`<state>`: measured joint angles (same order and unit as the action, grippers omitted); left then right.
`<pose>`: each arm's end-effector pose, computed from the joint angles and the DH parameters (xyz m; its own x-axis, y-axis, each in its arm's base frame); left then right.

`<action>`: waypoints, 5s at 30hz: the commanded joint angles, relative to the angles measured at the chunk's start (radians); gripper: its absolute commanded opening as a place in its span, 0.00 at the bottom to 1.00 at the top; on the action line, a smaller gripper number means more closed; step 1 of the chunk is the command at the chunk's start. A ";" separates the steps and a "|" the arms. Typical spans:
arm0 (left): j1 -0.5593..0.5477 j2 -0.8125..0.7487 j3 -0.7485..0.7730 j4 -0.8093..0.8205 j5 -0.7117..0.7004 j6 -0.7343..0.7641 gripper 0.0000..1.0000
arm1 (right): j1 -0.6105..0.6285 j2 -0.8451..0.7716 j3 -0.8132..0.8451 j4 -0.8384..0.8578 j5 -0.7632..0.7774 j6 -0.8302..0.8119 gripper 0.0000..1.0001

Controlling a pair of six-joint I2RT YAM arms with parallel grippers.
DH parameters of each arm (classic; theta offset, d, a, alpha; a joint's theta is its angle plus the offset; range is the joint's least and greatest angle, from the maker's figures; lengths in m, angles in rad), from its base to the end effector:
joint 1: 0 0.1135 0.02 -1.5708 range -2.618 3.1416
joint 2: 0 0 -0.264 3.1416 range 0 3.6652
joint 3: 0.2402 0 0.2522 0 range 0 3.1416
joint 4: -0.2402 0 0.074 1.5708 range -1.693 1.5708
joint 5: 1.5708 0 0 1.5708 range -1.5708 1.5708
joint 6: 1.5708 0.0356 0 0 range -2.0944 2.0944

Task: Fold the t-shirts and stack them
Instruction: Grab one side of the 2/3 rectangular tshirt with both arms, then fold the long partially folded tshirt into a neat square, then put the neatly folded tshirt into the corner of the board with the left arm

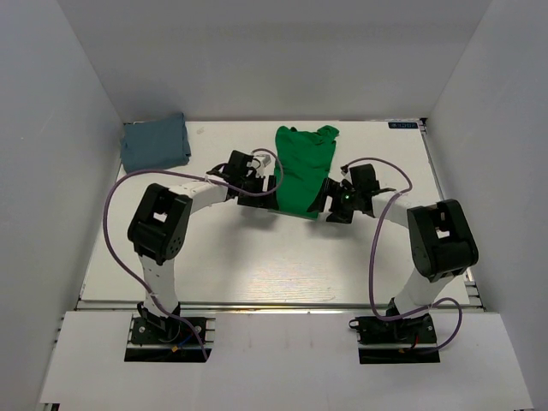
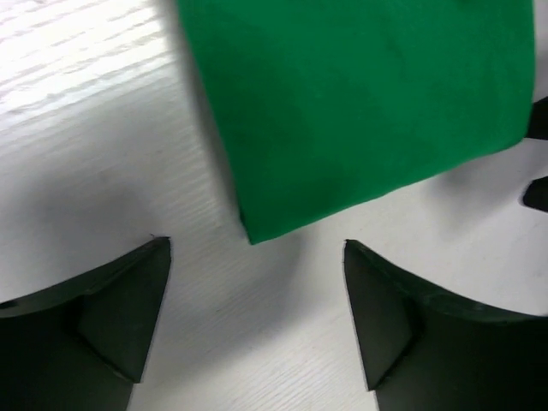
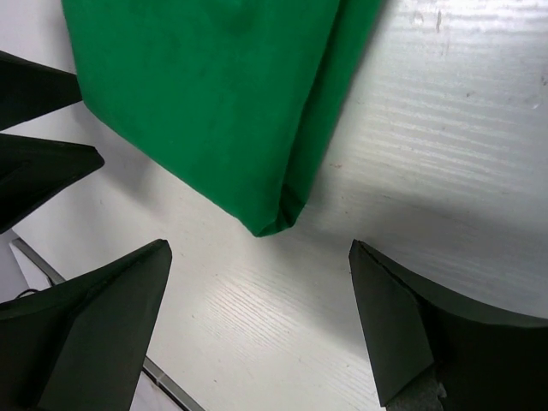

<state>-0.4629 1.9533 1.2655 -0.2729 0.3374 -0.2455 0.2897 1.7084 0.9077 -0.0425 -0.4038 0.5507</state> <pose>0.3594 -0.1925 0.1611 -0.8550 0.1704 -0.4898 0.3951 0.8258 -0.4024 0.3226 0.1108 0.1612 -0.8784 0.2403 -0.4132 -0.0628 0.7990 0.5981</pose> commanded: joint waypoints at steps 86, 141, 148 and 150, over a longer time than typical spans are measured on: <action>-0.025 -0.163 0.155 -0.051 -0.413 -0.210 0.00 | 0.042 0.057 0.484 -0.293 0.100 -0.044 0.00; 0.000 0.211 0.253 -0.086 -0.089 0.049 0.00 | -0.006 -0.124 0.212 -0.175 0.256 -0.064 0.90; 0.018 0.087 0.290 -0.088 -0.248 0.190 0.00 | -0.006 -0.208 0.146 -0.168 0.319 -0.072 0.90; 0.029 0.055 0.290 -0.075 -0.270 0.225 0.00 | -0.004 -0.220 0.126 -0.165 0.335 -0.071 0.90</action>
<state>-0.4606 2.1189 1.5322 -0.3428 0.1654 -0.1131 0.2836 1.5341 1.0569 -0.2428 -0.1158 0.4961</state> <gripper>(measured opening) 0.117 0.904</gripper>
